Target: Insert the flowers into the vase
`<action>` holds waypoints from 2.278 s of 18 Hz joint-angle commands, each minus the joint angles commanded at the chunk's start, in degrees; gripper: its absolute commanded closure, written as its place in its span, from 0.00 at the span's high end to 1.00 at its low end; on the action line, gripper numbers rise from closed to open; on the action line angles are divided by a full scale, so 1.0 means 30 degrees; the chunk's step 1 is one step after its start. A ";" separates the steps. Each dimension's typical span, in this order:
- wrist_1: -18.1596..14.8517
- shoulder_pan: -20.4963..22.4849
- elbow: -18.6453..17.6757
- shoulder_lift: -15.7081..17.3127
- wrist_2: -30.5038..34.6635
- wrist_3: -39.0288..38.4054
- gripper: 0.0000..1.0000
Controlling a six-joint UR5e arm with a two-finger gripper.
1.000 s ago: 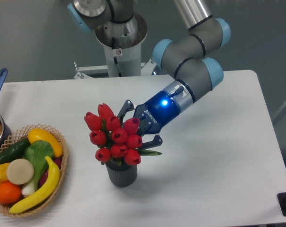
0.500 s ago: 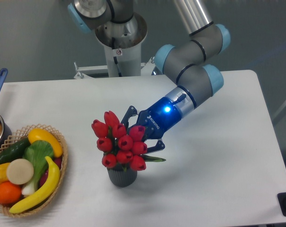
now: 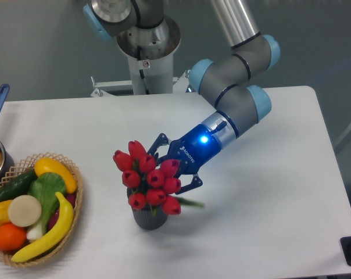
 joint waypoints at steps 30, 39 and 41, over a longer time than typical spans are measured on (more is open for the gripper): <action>0.0000 0.0439 -0.0499 0.3717 1.0420 0.0498 1.00; 0.0000 0.1375 0.0439 0.5798 1.9975 0.0645 1.00; -0.0146 0.2514 0.0381 0.6383 2.0913 0.0615 1.00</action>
